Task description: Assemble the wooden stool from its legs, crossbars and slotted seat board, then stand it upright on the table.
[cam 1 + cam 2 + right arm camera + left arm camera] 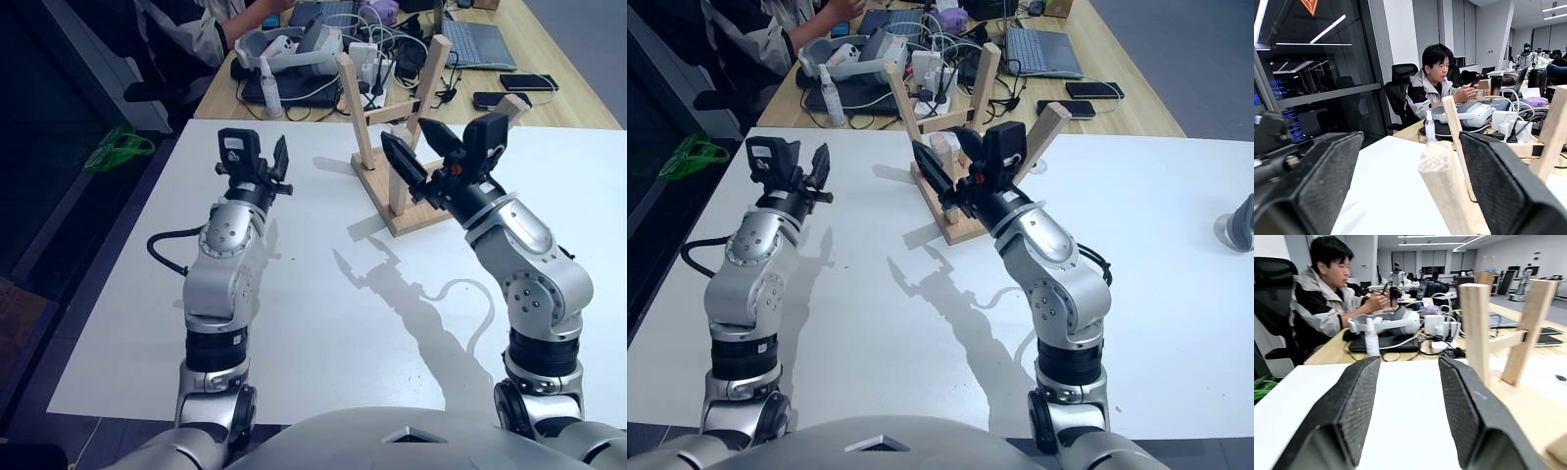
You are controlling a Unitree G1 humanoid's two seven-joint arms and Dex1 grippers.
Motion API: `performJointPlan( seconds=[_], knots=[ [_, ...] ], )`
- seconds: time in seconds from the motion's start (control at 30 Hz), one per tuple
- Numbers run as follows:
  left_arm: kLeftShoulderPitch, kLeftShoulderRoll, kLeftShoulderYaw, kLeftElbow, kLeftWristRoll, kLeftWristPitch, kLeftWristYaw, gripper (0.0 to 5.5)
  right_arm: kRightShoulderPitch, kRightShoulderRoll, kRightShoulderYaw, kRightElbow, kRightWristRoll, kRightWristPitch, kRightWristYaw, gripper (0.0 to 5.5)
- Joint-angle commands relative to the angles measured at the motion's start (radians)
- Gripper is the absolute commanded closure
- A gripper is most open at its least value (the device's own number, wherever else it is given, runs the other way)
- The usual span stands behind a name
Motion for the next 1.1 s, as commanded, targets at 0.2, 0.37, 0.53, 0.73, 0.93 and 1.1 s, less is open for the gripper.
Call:
performJointPlan(
  seconds=[0.2,0.37,0.53,0.73,0.93,1.1],
  knots=[
    [-0.054,-0.011,0.012,0.02,0.025,0.007,-0.003,3.25,-0.02,-0.002,0.047,0.087,-0.083,-0.018,0.0,2.79],
    [-0.067,-0.017,0.009,0.019,0.03,0.011,-0.004,3.25,-0.019,-0.011,0.059,0.103,-0.11,-0.008,0.008,3.49],
    [-0.091,-0.019,0.015,0.031,0.033,0.01,-0.005,3.25,-0.028,-0.006,0.039,0.12,-0.127,0.004,-0.003,4.19],
    [-0.128,-0.005,0.036,0.048,0.038,0.003,-0.013,3.25,-0.028,0.055,-0.064,0.118,-0.033,0.095,-0.049,4.33],
    [-0.167,0.017,0.077,0.083,0.041,-0.01,-0.019,3.25,-0.116,0.193,-0.342,0.146,0.209,0.274,-0.25,4.33],
    [-0.173,0.021,0.09,0.092,0.044,-0.015,-0.019,3.25,-0.169,0.256,-0.513,0.188,0.414,0.378,-0.444,4.32]
  ],
)
